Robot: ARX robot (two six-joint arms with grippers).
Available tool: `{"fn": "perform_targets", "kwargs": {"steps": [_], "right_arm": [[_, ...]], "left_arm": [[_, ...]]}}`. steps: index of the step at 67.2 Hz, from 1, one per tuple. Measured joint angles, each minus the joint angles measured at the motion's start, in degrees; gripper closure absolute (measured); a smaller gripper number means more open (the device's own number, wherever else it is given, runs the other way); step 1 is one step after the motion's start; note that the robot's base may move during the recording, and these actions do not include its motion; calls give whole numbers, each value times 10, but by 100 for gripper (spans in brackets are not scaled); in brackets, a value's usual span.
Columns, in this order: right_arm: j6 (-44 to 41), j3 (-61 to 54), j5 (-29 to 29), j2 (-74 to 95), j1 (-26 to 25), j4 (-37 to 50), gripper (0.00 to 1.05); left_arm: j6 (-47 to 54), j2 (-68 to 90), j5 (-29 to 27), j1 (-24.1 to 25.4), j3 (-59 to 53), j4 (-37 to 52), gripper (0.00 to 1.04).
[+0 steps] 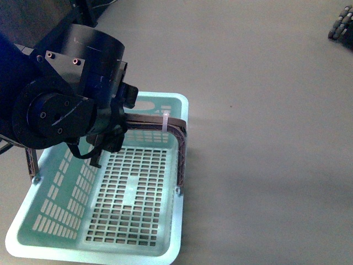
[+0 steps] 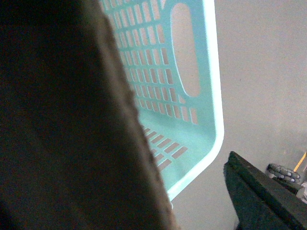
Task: Pick mango and avocado into basket
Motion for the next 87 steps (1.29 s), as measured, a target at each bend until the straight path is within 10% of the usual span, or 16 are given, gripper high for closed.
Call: {"fn": "perform_targets", "kwargs": {"steps": [12, 48, 87], "right_arm": [[0, 0, 0, 0, 0, 0, 9], [0, 0, 0, 0, 0, 0, 9], [0, 0, 0, 0, 0, 0, 9]], "left_arm": [[-13, -22, 5, 7, -17, -23, 91], [-25, -468, -20, 50, -258, -111, 91], [19, -814, -26, 108, -221, -367, 91]]}}
